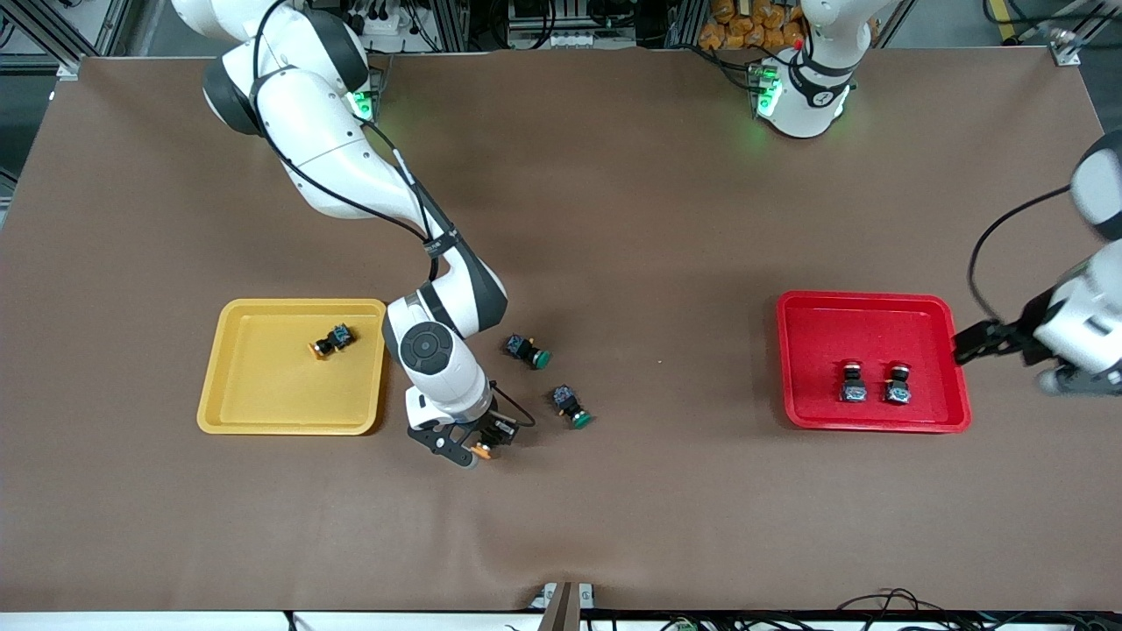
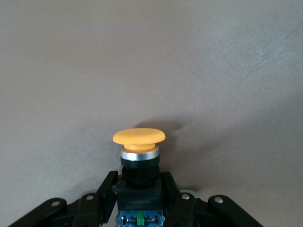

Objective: Place red and yellow buttons in trays
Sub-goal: 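Grasp the second yellow button with the right gripper while the left gripper withdraws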

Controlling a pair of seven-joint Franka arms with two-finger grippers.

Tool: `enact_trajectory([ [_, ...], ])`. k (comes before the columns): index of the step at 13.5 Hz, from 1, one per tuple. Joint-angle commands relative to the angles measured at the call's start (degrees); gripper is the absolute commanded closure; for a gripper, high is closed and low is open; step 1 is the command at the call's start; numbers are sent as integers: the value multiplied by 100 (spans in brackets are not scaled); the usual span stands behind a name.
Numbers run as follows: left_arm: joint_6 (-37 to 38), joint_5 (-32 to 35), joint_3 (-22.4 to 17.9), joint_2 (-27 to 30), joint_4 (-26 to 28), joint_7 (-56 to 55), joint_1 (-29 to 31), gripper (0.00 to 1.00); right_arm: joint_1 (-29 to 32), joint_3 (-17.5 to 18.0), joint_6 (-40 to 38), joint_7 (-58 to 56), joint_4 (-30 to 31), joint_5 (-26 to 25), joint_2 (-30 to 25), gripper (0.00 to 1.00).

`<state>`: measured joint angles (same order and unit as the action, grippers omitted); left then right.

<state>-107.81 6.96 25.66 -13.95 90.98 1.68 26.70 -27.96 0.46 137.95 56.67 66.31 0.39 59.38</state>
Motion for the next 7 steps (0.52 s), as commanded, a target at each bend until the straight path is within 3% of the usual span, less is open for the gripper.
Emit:
enact_trajectory([
  [1, 908, -221, 18, 164, -668, 272, 142, 0, 71, 7, -363, -33, -215, -110, 39, 100],
  [7, 1139, -652, 36, 631, -898, 219, 143, 0, 887, 332, -1883, -531, -391, -39, -514, 100],
])
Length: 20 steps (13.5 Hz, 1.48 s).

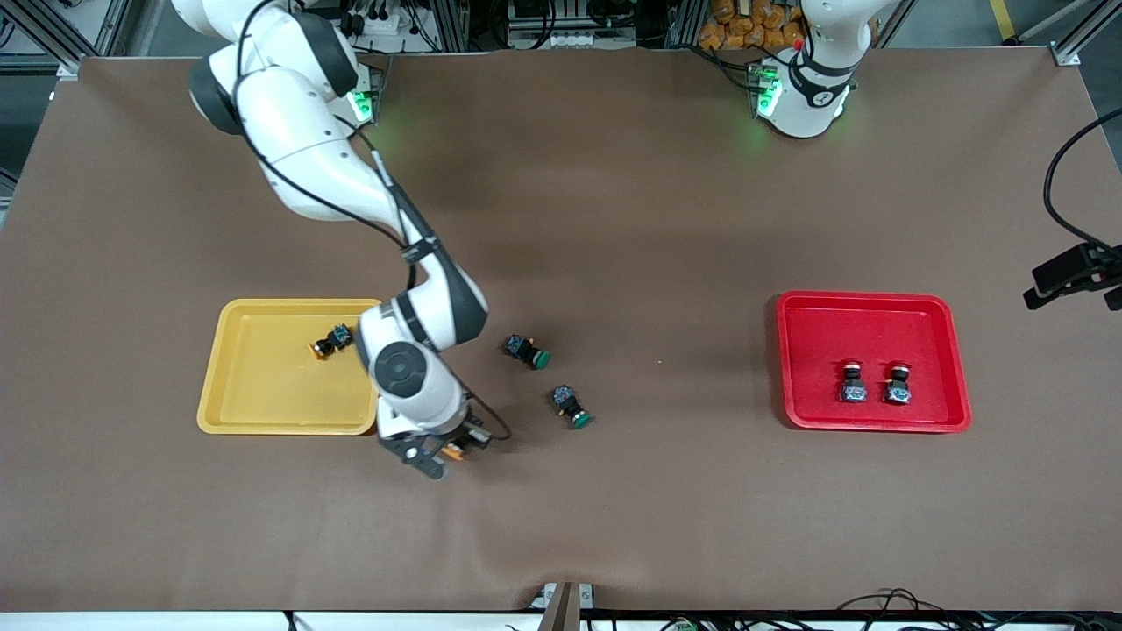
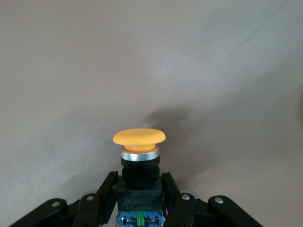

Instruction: Place red and yellow buttons in trays

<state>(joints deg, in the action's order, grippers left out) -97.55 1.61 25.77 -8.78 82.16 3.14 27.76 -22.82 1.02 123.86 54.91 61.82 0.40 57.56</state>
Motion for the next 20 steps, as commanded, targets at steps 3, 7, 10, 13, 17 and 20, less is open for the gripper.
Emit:
enact_trajectory([
  [3, 113, -160, 25, 114, -25, 55, -50, 0, 673, 249, -1046, -621, 67, -22, -588, 100],
  [7, 157, -370, -1778, 262, -42, 2, -1908, 0, 989, 196, -1944, -745, 320, -31, -860, 100],
  [10, 271, -653, -3050, 386, -42, 11, -3020, 0, 1227, 179, -1910, -736, 1049, -57, -1281, 100],
  [13, 297, -653, -3034, 535, 28, 28, -3005, 0, 1271, 4, -1324, -701, 1961, -83, -1668, 100],
  [17, 167, -697, -2955, 817, 449, -199, -3056, 0, 1447, -146, 233, -815, 3423, -92, -2074, 100],
  [20, 139, -600, -2999, 799, 432, -428, -3233, 0, 1535, -146, 270, -815, 3529, -84, -2065, 100],
])
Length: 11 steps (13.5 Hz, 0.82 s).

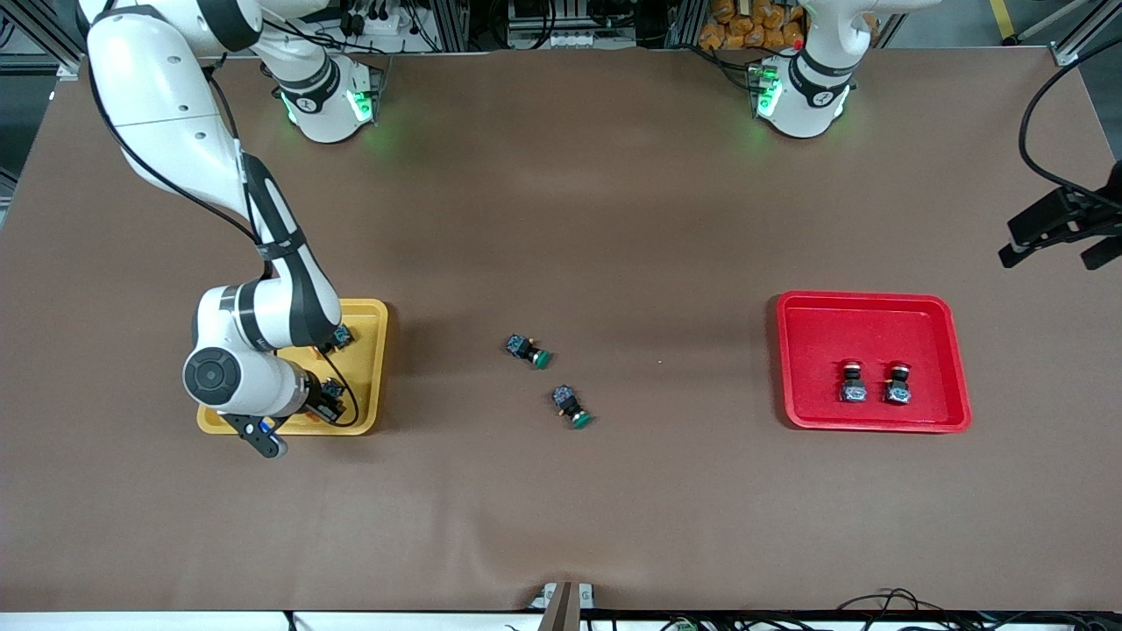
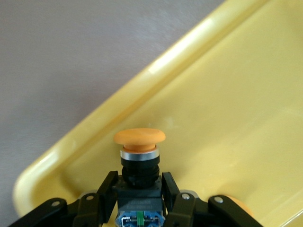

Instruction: Place red and yellow buttons in trays

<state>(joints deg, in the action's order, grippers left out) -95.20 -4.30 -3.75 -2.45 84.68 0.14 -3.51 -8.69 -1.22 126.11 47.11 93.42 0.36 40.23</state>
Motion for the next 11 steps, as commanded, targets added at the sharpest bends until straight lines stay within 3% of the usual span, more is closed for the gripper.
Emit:
enact_trajectory([
  [1, -95, 0, -47, 166, 181, -129, -89, 0, 113, 78, 62, -35, 422, -80, -323, 100],
  [2, -95, 0, -38, 166, 181, -129, -62, 0, 131, 78, 62, -35, 423, -80, -306, 91],
  [4, -139, 0, -47, 122, 172, -137, -106, 0, 175, 78, 63, -27, 414, -80, -305, 39],
  [5, -322, 8, -38, 87, 224, -172, -106, 0, 166, 78, 71, -35, 414, -72, -305, 0],
  [11, -719, 421, 261, -28, 532, -164, -89, 0, 166, 244, 10, -157, -164, -1, -165, 0],
])
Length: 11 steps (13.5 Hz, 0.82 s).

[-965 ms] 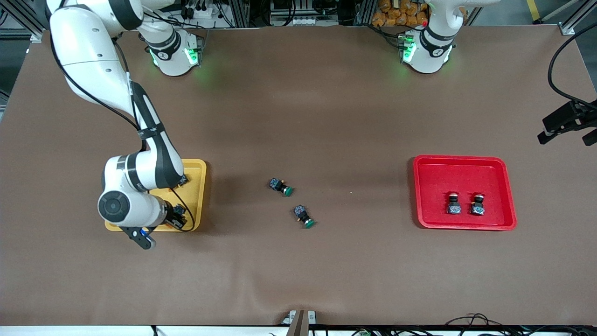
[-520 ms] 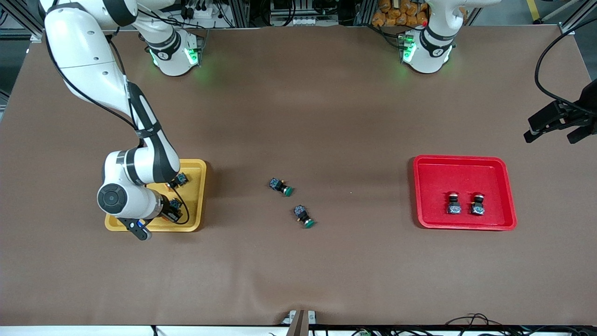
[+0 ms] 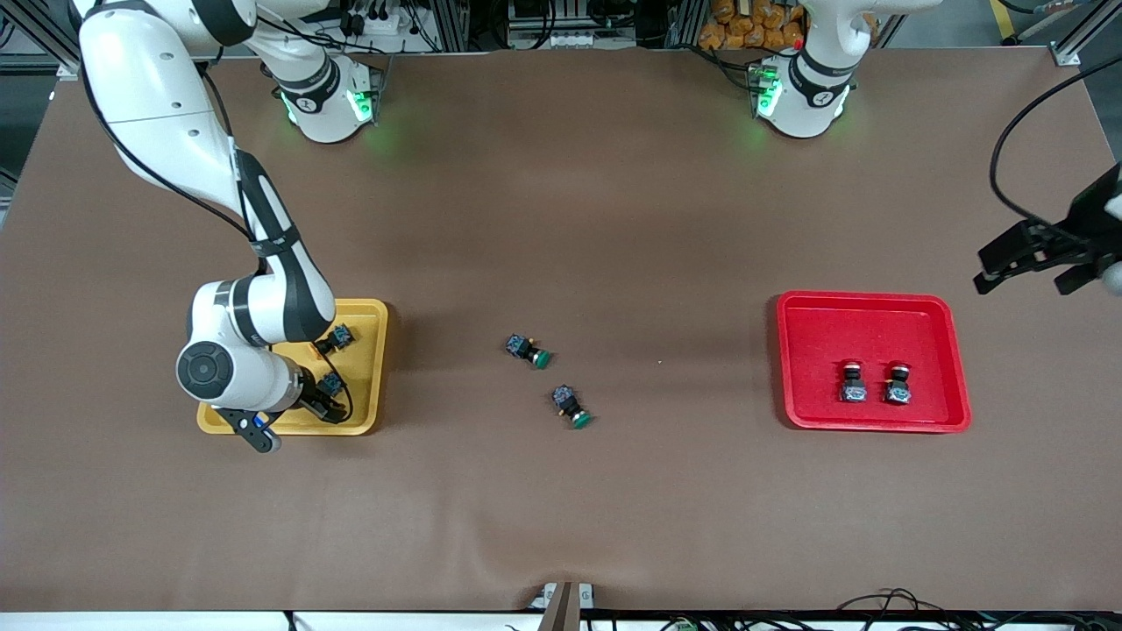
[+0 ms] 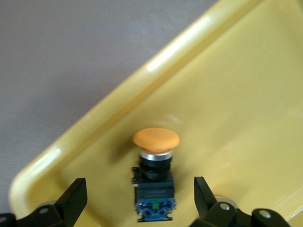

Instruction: Place red and yellow buttons in trays

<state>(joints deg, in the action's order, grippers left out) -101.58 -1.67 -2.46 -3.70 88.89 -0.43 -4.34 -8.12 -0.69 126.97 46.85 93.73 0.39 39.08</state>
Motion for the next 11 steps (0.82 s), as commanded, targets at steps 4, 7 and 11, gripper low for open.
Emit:
enact_trajectory([
  [4, -81, 158, 237, 308, 331, -176, -32, 0, 144, 350, -102, -651, -916, -39, -49, 0],
  [7, -72, 158, 395, 693, 628, -298, -32, 0, 257, 526, -750, -651, -1618, -74, -84, 0],
  [11, -46, 158, 395, 1326, 1156, -317, -15, 0, 1091, 1604, -1157, -642, -1999, -92, -154, 0],
])
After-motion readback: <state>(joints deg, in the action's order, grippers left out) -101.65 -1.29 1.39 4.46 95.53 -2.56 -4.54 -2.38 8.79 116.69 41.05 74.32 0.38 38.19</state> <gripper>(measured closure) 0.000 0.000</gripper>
